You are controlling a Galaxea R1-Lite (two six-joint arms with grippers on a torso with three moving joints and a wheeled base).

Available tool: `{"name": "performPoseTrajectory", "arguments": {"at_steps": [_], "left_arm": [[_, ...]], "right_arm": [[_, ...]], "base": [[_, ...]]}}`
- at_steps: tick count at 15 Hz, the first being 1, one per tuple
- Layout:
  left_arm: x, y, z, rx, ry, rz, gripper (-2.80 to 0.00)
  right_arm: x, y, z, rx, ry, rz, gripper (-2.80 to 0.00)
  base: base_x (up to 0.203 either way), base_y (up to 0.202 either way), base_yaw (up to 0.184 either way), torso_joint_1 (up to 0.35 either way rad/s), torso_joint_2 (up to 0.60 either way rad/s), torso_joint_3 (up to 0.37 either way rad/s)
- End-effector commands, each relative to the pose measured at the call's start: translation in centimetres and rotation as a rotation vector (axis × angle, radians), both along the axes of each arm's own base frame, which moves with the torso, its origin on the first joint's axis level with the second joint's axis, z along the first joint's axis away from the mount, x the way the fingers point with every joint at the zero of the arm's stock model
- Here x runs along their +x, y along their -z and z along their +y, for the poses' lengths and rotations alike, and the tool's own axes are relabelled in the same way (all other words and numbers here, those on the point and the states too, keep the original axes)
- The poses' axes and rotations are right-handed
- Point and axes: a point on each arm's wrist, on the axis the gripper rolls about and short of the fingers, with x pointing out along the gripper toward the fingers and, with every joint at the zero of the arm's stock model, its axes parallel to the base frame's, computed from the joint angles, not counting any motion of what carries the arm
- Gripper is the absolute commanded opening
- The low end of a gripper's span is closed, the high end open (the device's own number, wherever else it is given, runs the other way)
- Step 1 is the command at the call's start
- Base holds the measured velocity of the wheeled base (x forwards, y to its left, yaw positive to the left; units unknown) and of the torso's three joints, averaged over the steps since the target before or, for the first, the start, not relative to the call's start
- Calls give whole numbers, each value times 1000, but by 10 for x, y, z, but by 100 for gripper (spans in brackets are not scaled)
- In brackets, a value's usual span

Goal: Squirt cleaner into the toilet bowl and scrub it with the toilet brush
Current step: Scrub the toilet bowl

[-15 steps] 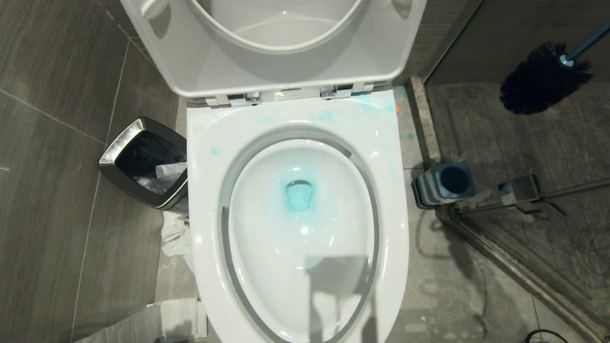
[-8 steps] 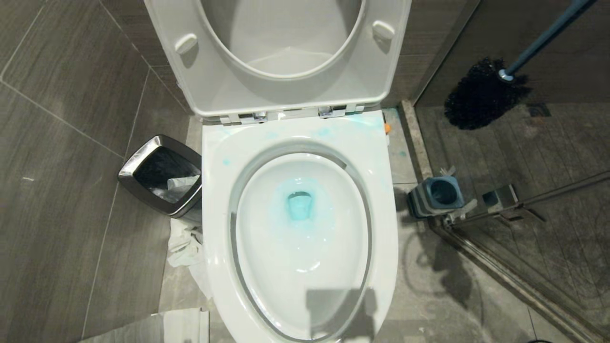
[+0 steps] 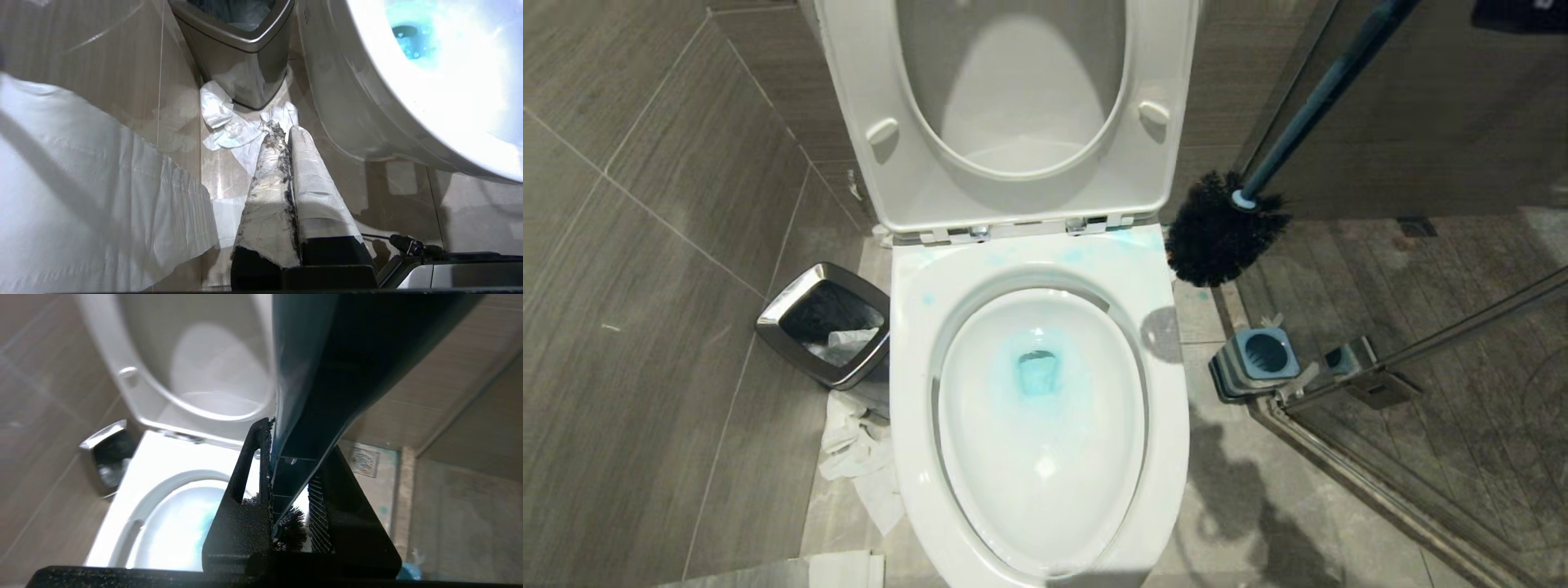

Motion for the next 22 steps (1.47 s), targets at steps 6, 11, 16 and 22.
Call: {"name": "performPoseTrajectory", "arguments": {"at_steps": [6, 11, 16, 22], "left_arm": [[0, 0, 0, -3, 0, 3, -280], [0, 0, 0, -5, 0, 3, -280], [0, 0, 0, -6, 0, 3, -280], [0, 0, 0, -6, -1, 3, -280]], "right_arm": [[41, 54, 68, -71, -41, 144, -280], [74, 97, 106, -89, -48, 266, -280], [142, 142, 131, -93, -6, 284, -280], [195, 184, 165, -109, 12, 299, -280]], "base": [[0, 0, 0, 2, 5, 124], [0, 0, 0, 0, 0, 0], [0, 0, 0, 0, 0, 0], [0, 0, 0, 0, 0, 0]]}}
